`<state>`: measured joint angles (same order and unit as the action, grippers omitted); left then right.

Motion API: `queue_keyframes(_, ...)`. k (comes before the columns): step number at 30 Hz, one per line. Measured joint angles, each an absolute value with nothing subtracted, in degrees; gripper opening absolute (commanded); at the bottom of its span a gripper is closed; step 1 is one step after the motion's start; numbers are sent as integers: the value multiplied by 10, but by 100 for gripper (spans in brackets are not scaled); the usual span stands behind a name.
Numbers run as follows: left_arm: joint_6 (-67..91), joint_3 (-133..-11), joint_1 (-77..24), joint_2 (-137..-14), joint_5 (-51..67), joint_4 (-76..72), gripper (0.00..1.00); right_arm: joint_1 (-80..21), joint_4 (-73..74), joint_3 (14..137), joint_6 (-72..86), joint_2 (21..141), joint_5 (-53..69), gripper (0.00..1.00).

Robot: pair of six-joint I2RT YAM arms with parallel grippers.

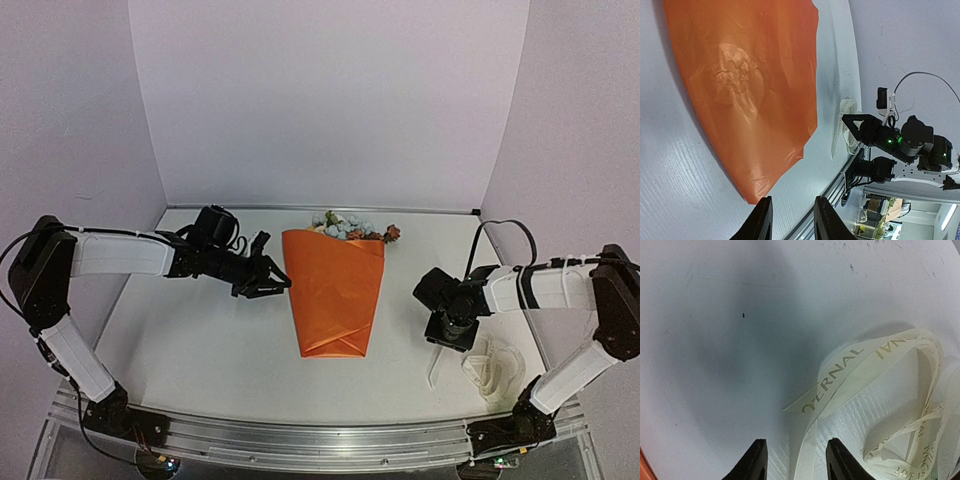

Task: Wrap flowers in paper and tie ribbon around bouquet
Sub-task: Pick up the ribbon from the corner of the board, then pass from the right arm to the left

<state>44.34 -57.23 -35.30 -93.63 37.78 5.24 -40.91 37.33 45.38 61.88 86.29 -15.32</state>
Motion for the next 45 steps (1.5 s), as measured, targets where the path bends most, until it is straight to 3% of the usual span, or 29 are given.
queue_keyframes(4, 443, -573, -376, -945, 377, 34, 31, -409, 364, 442, 630, 867, -153, 25)
queue_keyframes(11, 433, -575, -400, -983, 373, 9, 31, -409, 359, 420, 634, 866, -147, 19)
queue_keyframes(15, 433, -587, -407, -999, 373, 9, 31, -409, 351, 416, 633, 866, -142, 0)
queue_keyframes(27, 403, -621, -429, -1016, 388, -13, 33, -409, 347, 430, 631, 797, -104, 0)
queue_keyframes(37, 336, -651, -471, -1025, 385, -13, 47, -430, 324, 510, 704, 780, -30, 0)
queue_keyframes(45, 264, -651, -502, -1017, 359, 13, 59, -475, 258, 570, 818, 842, 18, 0)
